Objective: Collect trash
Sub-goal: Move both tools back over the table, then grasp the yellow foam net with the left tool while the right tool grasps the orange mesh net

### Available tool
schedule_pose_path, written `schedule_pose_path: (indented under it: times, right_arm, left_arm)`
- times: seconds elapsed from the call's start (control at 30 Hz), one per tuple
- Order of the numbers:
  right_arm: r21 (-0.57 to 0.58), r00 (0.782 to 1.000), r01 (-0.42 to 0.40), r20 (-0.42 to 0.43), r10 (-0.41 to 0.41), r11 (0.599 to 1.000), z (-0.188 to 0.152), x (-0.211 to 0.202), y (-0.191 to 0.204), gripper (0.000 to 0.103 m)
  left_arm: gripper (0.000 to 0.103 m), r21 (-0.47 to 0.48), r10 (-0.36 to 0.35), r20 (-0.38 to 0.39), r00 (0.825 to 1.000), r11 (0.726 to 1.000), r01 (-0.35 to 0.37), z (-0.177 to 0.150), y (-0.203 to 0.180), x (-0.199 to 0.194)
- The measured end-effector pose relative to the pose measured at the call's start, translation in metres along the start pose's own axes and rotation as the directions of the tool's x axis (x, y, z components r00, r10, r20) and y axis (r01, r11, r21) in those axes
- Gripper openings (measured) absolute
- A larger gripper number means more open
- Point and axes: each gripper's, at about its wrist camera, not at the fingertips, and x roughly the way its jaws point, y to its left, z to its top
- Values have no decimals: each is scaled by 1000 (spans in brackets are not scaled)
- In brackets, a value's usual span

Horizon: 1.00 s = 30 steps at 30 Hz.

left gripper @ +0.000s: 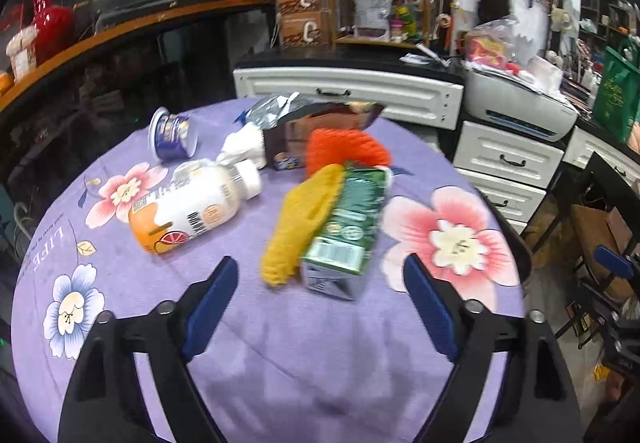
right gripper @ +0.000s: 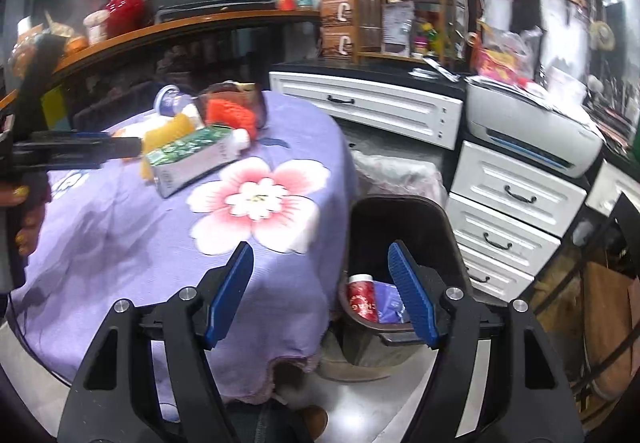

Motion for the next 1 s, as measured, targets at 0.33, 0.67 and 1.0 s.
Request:
schedule_pose_path:
  times: [0.33, 0.67, 1.0]
  right_arm:
    - [-67, 1000, -26, 5, 27, 997, 3, -6, 31, 70]
    - [-76, 999, -48, 3, 48, 996, 6, -5, 45, 70]
    - [-57, 995, -96, 0, 96, 994, 17, 2, 58, 70]
  left_arm:
    - [63, -32, -70, -80, 994, 997, 67, 18, 19, 42]
    - [27, -163, -183, -88, 979, 972, 167, 27, 40, 57]
    - [10, -191, -149, -74, 986, 973, 132, 19, 56, 51]
